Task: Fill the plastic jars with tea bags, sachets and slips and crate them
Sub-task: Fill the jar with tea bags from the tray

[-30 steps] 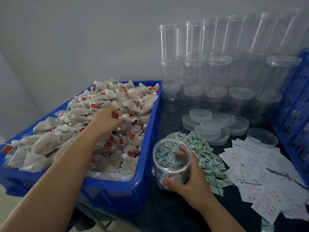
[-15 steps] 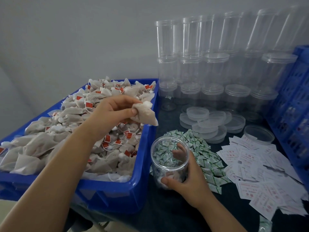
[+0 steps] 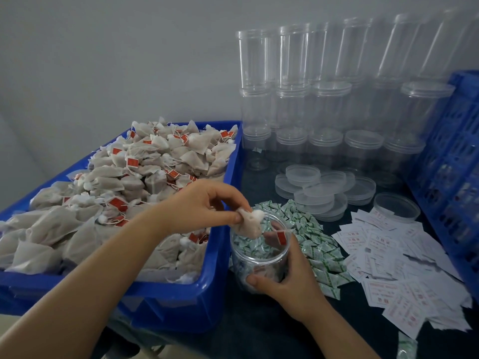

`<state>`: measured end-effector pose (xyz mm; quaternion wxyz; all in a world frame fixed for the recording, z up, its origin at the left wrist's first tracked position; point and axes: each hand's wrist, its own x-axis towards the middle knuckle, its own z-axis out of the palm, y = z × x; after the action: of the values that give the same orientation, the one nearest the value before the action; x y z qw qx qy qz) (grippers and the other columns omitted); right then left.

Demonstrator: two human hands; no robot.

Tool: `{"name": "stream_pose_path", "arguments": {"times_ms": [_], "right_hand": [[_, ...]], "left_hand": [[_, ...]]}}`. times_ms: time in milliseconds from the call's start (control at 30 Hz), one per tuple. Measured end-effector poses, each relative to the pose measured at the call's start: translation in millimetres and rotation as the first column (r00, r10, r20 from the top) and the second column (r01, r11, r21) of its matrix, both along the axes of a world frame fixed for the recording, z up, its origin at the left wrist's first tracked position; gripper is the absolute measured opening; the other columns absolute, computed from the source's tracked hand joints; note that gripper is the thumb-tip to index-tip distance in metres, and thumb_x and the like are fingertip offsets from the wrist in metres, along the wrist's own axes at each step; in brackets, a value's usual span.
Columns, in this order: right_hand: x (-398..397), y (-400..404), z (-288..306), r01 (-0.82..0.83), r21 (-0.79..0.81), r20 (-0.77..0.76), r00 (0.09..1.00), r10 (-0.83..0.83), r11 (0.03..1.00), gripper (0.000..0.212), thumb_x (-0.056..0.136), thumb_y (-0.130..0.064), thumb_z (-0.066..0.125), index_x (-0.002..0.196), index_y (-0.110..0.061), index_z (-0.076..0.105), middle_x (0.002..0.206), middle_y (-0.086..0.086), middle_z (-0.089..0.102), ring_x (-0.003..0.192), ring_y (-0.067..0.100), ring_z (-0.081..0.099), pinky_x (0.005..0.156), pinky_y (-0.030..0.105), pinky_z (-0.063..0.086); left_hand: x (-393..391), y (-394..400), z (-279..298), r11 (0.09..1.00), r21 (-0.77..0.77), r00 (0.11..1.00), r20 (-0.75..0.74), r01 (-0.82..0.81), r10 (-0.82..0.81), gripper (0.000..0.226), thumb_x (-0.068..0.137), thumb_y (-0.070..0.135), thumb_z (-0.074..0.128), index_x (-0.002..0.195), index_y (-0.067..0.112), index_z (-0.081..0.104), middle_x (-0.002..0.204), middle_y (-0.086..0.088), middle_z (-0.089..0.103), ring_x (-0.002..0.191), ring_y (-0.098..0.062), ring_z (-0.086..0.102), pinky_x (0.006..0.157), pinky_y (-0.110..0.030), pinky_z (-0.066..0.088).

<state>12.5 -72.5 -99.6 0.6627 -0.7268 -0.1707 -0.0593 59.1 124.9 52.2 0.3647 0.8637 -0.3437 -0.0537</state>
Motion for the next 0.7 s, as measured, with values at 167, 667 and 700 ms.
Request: {"name": "stream_pose_path", "arguments": {"times_ms": [167,667,700], "right_hand": [[0,2,3,-0.029,0.035,0.002,1.000,0.029,0.999,0.089,0.061,-0.033,0.089,0.128,-0.069,0.042,0.131,-0.030,0.056,0.126,-0.003,0.054,0.090,0.010,0.049],[4,2,-3,-0.022,0.012,-0.021,1.000,0.022,1.000,0.096,0.057,-0.041,0.090,0.136,-0.059,0.038,0.138,-0.018,0.055,0.128,0.004,0.055,0.095,0.017,0.049],[4,1,-3,-0.022,0.013,-0.023,0.999,0.022,1.000,0.097,0.057,-0.042,0.090,0.136,-0.058,0.038,0.138,-0.019,0.055,0.128,0.003,0.055,0.094,0.016,0.049]], "left_hand": [[-3,-11,-3,0.990,0.127,0.954,0.284,0.060,-0.094,0.019,0.081,0.013,0.072,0.098,0.023,0.072,0.087,0.024,0.065,0.083,0.009,0.060,0.073,-0.005,0.044],[-6,-38,-13,0.908,0.396,0.876,0.380,0.136,-0.297,0.008,0.085,0.027,0.068,0.085,0.021,0.074,0.080,0.012,0.069,0.070,0.004,0.051,0.067,-0.005,0.036],[-6,-38,-13,0.910,0.392,0.878,0.378,0.134,-0.293,0.008,0.085,0.027,0.068,0.085,0.021,0.073,0.080,0.012,0.069,0.070,0.003,0.052,0.067,-0.005,0.037]]}}
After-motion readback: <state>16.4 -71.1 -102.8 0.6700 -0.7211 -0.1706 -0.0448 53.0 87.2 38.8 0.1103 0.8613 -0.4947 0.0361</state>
